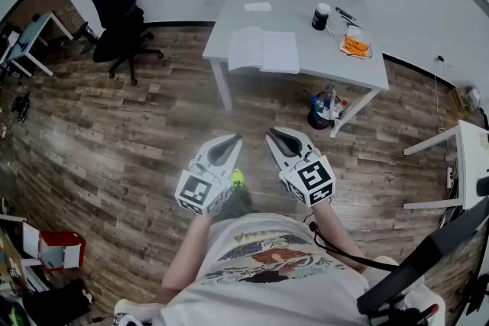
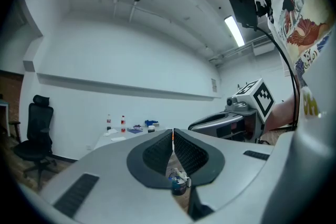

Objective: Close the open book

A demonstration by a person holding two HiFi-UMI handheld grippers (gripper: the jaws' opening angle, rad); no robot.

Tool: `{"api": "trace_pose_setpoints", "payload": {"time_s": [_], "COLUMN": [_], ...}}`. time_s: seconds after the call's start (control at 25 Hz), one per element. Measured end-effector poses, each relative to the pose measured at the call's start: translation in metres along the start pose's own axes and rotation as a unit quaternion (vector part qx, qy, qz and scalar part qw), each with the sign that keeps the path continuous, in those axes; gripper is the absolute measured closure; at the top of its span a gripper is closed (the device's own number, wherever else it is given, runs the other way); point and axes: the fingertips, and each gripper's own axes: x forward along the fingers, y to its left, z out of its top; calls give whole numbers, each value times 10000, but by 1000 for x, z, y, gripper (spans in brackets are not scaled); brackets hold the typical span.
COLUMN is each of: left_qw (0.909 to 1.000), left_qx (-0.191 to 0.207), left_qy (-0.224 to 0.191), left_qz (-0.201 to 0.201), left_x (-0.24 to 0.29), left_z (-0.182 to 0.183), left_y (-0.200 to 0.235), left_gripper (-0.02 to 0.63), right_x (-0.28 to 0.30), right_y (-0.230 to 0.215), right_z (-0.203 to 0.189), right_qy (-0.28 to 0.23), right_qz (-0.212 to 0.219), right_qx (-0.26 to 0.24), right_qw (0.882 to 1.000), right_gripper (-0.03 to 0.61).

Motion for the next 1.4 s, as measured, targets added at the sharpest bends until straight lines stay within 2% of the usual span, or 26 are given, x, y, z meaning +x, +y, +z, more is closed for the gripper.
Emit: {"api": "trace_pose_setpoints", "payload": {"time_s": [0.2,0.68,1.0,1.24,1.4], "left_qw": [9998,9990,9980,9986,9988], "left_qx": [88,22,76,-42,-185], "left_qy": [-67,-15,-91,-106,18], "left_qz": [-144,-442,-618,-524,-455], "left_x": [23,68,90,101,110], "left_z": [13,9,0,-6,-23], "left_y": [48,159,214,243,253], "left_gripper": [600,600,600,600,600], "right_x": [47,152,204,232,243], "right_y": [-18,-67,-89,-100,-111], "right_z": [22,45,44,33,19], "right_qy": [-47,31,275,636,903], "right_qz": [-49,-321,-525,-471,-402], "right_qx": [-48,-14,-170,-343,-503], "right_qw": [10000,9995,9981,9963,9938], "right_gripper": [546,546,546,546,545]}}
